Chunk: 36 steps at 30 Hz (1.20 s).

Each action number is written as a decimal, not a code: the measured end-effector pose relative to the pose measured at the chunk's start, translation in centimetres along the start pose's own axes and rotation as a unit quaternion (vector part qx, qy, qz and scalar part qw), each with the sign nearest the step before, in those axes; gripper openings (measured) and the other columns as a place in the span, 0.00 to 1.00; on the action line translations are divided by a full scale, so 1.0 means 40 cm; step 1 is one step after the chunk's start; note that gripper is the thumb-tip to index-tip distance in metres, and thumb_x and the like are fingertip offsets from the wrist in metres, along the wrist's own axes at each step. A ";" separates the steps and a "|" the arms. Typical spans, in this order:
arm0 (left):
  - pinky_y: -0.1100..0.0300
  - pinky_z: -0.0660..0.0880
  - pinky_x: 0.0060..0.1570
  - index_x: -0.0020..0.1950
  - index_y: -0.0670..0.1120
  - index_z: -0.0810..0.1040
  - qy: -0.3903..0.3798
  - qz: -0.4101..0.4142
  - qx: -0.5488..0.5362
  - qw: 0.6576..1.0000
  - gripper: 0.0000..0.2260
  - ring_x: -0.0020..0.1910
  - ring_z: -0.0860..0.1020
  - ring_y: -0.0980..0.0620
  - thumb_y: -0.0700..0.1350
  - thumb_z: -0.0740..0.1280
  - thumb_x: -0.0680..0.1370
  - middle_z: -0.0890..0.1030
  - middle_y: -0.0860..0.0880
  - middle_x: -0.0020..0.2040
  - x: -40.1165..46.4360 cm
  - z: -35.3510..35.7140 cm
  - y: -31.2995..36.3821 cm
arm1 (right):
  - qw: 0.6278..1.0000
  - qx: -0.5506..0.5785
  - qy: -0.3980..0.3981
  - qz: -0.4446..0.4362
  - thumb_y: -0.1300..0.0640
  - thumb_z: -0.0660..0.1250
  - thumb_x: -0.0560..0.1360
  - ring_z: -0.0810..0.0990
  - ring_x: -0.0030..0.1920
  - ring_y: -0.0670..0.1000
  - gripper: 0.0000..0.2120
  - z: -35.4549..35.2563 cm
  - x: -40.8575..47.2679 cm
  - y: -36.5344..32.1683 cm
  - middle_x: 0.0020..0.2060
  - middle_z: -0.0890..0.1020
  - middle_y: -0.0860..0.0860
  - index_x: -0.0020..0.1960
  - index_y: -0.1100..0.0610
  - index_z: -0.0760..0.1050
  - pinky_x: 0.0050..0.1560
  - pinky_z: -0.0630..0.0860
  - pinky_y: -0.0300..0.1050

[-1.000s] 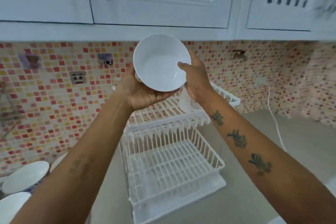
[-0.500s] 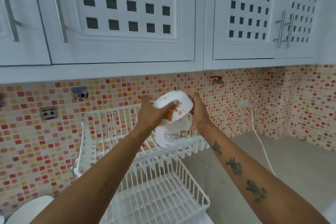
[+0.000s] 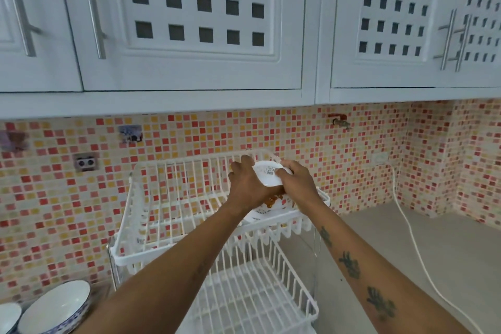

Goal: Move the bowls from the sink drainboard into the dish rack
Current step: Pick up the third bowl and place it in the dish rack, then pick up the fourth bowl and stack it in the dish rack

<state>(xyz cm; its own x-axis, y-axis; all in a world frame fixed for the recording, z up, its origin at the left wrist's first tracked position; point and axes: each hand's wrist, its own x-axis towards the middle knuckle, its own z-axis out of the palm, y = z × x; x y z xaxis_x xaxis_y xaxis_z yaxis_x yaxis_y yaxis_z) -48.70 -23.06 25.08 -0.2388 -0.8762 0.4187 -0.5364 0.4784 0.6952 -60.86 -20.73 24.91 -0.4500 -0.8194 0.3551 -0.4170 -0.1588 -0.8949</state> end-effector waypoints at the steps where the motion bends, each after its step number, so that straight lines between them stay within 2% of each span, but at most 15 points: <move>1: 0.48 0.71 0.62 0.67 0.42 0.63 -0.003 0.002 0.009 1.000 0.47 0.63 0.69 0.41 0.63 0.76 0.57 0.67 0.41 0.61 0.000 0.003 0.000 | 1.000 -0.006 0.001 0.005 0.56 0.61 0.76 0.78 0.53 0.52 0.15 -0.002 0.001 0.000 0.58 0.79 0.52 0.62 0.56 0.75 0.49 0.75 0.46; 4: 0.48 0.69 0.64 0.69 0.40 0.62 -0.005 0.008 0.039 0.999 0.45 0.64 0.67 0.41 0.60 0.78 0.62 0.67 0.40 0.63 0.005 0.016 -0.009 | 0.999 -0.033 -0.012 0.018 0.57 0.60 0.76 0.77 0.50 0.52 0.14 -0.004 0.000 -0.003 0.56 0.79 0.53 0.59 0.58 0.76 0.45 0.74 0.46; 9: 0.49 0.70 0.64 0.68 0.41 0.63 -0.021 -0.008 0.044 0.999 0.47 0.64 0.67 0.42 0.63 0.76 0.58 0.66 0.41 0.64 0.008 0.015 -0.017 | 0.998 -0.044 -0.025 0.023 0.56 0.59 0.77 0.76 0.51 0.52 0.16 0.005 0.003 -0.003 0.59 0.77 0.54 0.62 0.59 0.74 0.38 0.70 0.42; 12: 0.50 0.68 0.65 0.69 0.40 0.63 -0.017 -0.003 0.050 0.999 0.44 0.65 0.66 0.42 0.59 0.78 0.63 0.65 0.41 0.65 0.012 0.021 -0.027 | 0.998 -0.050 -0.022 0.024 0.56 0.58 0.77 0.75 0.50 0.52 0.16 0.011 0.005 0.000 0.59 0.77 0.54 0.63 0.59 0.73 0.35 0.69 0.39; 15: 0.50 0.66 0.67 0.71 0.40 0.60 -0.021 0.007 0.061 0.998 0.45 0.67 0.65 0.42 0.59 0.77 0.64 0.64 0.41 0.66 0.011 0.023 -0.030 | 0.998 -0.060 -0.015 0.017 0.56 0.58 0.77 0.75 0.50 0.52 0.16 0.016 0.010 0.004 0.59 0.77 0.54 0.63 0.58 0.73 0.34 0.71 0.39; 18: 0.48 0.65 0.68 0.74 0.41 0.55 -0.072 0.004 0.073 0.995 0.49 0.70 0.62 0.42 0.59 0.77 0.65 0.61 0.42 0.70 0.007 0.001 -0.035 | 0.998 -0.061 -0.002 0.018 0.57 0.59 0.77 0.78 0.51 0.55 0.17 0.020 0.008 -0.001 0.60 0.76 0.56 0.64 0.59 0.73 0.24 0.73 0.36; 19: 0.47 0.65 0.69 0.75 0.42 0.53 -0.092 0.007 0.075 0.993 0.50 0.71 0.61 0.41 0.58 0.77 0.65 0.59 0.42 0.72 0.003 -0.014 -0.037 | 0.998 -0.066 0.008 0.010 0.57 0.60 0.77 0.79 0.52 0.56 0.17 0.021 0.006 -0.002 0.61 0.76 0.57 0.64 0.59 0.73 0.26 0.75 0.37; 20: 0.46 0.64 0.70 0.76 0.42 0.51 -0.107 0.009 0.075 0.991 0.50 0.73 0.59 0.41 0.58 0.77 0.66 0.58 0.42 0.73 -0.002 -0.032 -0.040 | 0.997 -0.078 0.025 -0.003 0.56 0.60 0.77 0.78 0.55 0.57 0.17 0.018 0.000 -0.006 0.63 0.75 0.57 0.64 0.59 0.73 0.33 0.77 0.39; 23: 0.44 0.61 0.72 0.78 0.44 0.47 -0.112 0.003 0.052 0.992 0.49 0.76 0.57 0.39 0.58 0.74 0.70 0.54 0.41 0.77 -0.023 -0.100 -0.055 | 0.984 -0.120 0.092 -0.092 0.57 0.62 0.77 0.74 0.63 0.58 0.15 0.014 -0.031 -0.027 0.65 0.73 0.57 0.62 0.59 0.76 0.63 0.71 0.50; 25: 0.44 0.62 0.73 0.78 0.44 0.47 -0.091 -0.003 0.009 0.996 0.46 0.76 0.58 0.39 0.59 0.71 0.72 0.54 0.42 0.78 -0.040 -0.158 -0.070 | 0.977 -0.118 0.104 -0.143 0.58 0.62 0.77 0.72 0.65 0.58 0.12 0.030 -0.062 -0.070 0.64 0.73 0.57 0.58 0.59 0.77 0.69 0.67 0.54; 26: 0.44 0.63 0.73 0.77 0.45 0.48 -0.076 -0.002 -0.006 0.997 0.44 0.76 0.59 0.40 0.58 0.71 0.73 0.55 0.42 0.78 -0.051 -0.192 -0.082 | 0.977 -0.107 0.097 -0.155 0.58 0.62 0.77 0.72 0.64 0.58 0.12 0.048 -0.078 -0.103 0.63 0.73 0.58 0.57 0.60 0.78 0.68 0.66 0.52; 28: 0.45 0.65 0.72 0.77 0.45 0.50 -0.042 0.005 -0.004 0.999 0.40 0.75 0.61 0.41 0.57 0.70 0.74 0.57 0.41 0.77 -0.076 -0.264 -0.114 | 0.981 -0.078 0.061 -0.170 0.58 0.61 0.77 0.73 0.63 0.57 0.12 0.104 -0.115 -0.183 0.63 0.74 0.58 0.57 0.61 0.78 0.62 0.66 0.44; 31: 0.48 0.67 0.70 0.76 0.44 0.54 0.027 -0.009 0.014 0.999 0.36 0.73 0.65 0.42 0.55 0.68 0.76 0.62 0.42 0.76 -0.116 -0.390 -0.183 | 0.981 -0.028 -0.012 -0.192 0.58 0.61 0.77 0.75 0.59 0.52 0.12 0.238 -0.162 -0.297 0.62 0.76 0.55 0.57 0.58 0.79 0.55 0.67 0.39; 34: 0.52 0.70 0.63 0.74 0.42 0.59 0.117 -0.043 0.010 0.992 0.30 0.70 0.69 0.42 0.55 0.65 0.78 0.67 0.41 0.73 -0.174 -0.543 -0.269 | 0.974 0.037 -0.097 -0.202 0.54 0.61 0.76 0.77 0.61 0.53 0.10 0.412 -0.219 -0.374 0.61 0.77 0.54 0.54 0.53 0.78 0.56 0.72 0.43; 36: 0.57 0.73 0.55 0.72 0.42 0.61 0.165 -0.071 0.010 0.984 0.27 0.67 0.72 0.44 0.54 0.64 0.79 0.70 0.41 0.70 -0.235 -0.651 -0.338 | 0.964 0.070 -0.148 -0.209 0.54 0.61 0.76 0.78 0.58 0.52 0.10 0.529 -0.272 -0.410 0.59 0.79 0.54 0.54 0.53 0.78 0.52 0.73 0.43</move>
<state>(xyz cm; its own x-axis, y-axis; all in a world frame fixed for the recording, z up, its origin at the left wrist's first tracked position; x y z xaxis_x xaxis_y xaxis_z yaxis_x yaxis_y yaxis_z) -18.14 -19.78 26.96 0.1144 -0.8656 0.4875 -0.5622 0.3481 0.7502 -32.40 -20.87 30.00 -0.0132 -0.7857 0.6184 -0.3925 -0.5647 -0.7260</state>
